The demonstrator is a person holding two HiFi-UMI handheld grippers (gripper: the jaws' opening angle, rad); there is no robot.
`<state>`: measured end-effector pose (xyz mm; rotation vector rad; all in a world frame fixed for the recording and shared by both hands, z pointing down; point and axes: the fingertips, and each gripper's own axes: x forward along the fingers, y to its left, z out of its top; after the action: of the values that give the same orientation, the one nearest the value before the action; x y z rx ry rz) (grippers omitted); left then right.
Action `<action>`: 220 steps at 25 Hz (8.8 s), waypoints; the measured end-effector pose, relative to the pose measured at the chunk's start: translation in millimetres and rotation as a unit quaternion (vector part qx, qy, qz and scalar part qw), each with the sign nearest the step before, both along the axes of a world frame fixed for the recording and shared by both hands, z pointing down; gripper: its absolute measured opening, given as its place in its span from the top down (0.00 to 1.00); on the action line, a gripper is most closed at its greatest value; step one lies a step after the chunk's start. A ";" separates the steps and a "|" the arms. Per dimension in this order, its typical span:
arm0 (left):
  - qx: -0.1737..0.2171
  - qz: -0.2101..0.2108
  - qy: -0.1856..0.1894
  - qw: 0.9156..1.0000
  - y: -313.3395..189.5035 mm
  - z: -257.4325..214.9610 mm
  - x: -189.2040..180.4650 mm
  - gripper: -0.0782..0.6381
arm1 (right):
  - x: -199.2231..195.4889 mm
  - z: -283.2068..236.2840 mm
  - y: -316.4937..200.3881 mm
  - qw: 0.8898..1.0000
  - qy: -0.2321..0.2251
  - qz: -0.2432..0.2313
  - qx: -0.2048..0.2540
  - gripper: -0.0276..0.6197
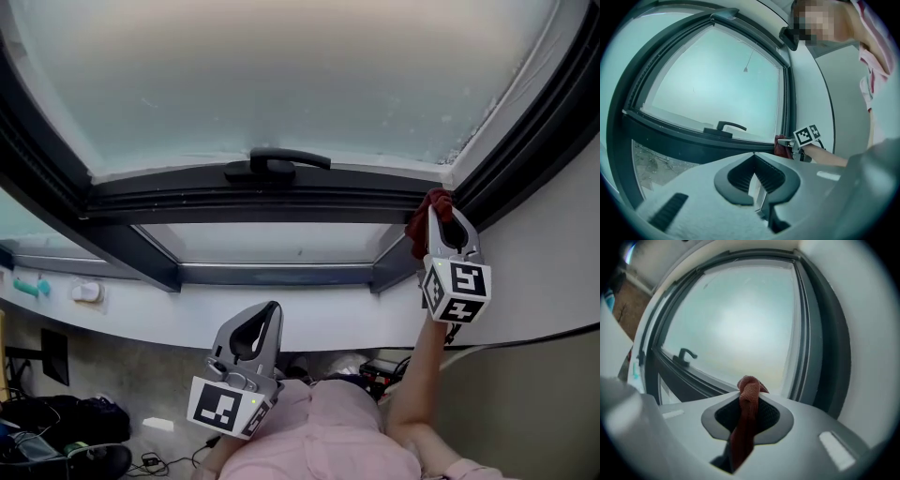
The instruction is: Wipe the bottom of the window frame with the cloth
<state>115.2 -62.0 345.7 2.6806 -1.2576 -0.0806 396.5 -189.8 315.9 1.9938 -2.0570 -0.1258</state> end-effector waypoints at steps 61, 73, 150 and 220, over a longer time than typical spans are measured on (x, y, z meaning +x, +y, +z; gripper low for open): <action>0.003 -0.045 0.007 0.999 -14.2 0.4 -177.1 0.89 | -278.6 38.5 -25.9 0.988 0.000 -0.153 -0.010 0.87; 0.008 -0.023 0.004 1.000 -14.6 -7.1 -133.4 0.89 | -242.2 37.9 -22.9 0.989 -0.004 -0.150 -0.014 0.87; 0.008 -0.010 0.007 1.000 -1.9 -1.9 4.0 0.89 | -101.7 39.7 -9.5 0.987 -0.012 -0.160 -0.012 0.87; 0.019 0.020 -0.010 1.000 2.1 -8.5 37.5 0.89 | 67.2 42.4 6.0 0.997 -0.065 0.046 0.020 0.87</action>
<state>152.7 -59.9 337.2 2.7450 -1.2182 -0.0742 463.8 -183.7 358.3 2.1693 -2.0508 -0.0184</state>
